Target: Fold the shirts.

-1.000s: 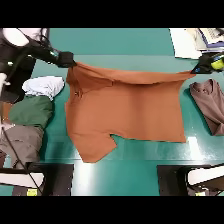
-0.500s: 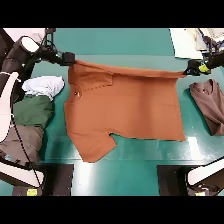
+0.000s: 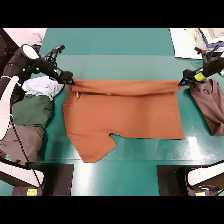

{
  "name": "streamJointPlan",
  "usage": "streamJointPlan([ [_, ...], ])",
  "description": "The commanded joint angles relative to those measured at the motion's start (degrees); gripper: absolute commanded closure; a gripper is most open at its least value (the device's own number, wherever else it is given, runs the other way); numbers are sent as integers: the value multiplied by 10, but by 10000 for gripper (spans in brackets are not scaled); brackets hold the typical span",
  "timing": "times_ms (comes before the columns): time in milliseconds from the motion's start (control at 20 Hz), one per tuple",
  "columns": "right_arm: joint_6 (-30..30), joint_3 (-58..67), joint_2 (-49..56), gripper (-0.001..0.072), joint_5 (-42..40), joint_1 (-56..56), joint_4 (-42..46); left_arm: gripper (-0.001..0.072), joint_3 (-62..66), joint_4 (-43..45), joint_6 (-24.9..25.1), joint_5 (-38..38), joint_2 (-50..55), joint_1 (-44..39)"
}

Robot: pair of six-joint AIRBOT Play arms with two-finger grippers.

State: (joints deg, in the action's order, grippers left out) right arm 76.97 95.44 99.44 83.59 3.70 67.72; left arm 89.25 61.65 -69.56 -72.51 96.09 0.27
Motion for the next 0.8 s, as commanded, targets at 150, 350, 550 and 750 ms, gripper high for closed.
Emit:
streamJointPlan([
  [150,-1,-166,-68,697,-97,-4,-2,677,-52,18,-10,-23,0,1],
  [350,-1,-169,-71,265,-46,-2,-2,244,-50,30,-37,-55,0,1],
  [550,-1,-141,-85,275,54,26,-2,243,-54,80,-67,-80,-39,1],
  [750,-1,-168,-162,275,53,60,-2,243,-155,87,-85,-73,-170,1],
])
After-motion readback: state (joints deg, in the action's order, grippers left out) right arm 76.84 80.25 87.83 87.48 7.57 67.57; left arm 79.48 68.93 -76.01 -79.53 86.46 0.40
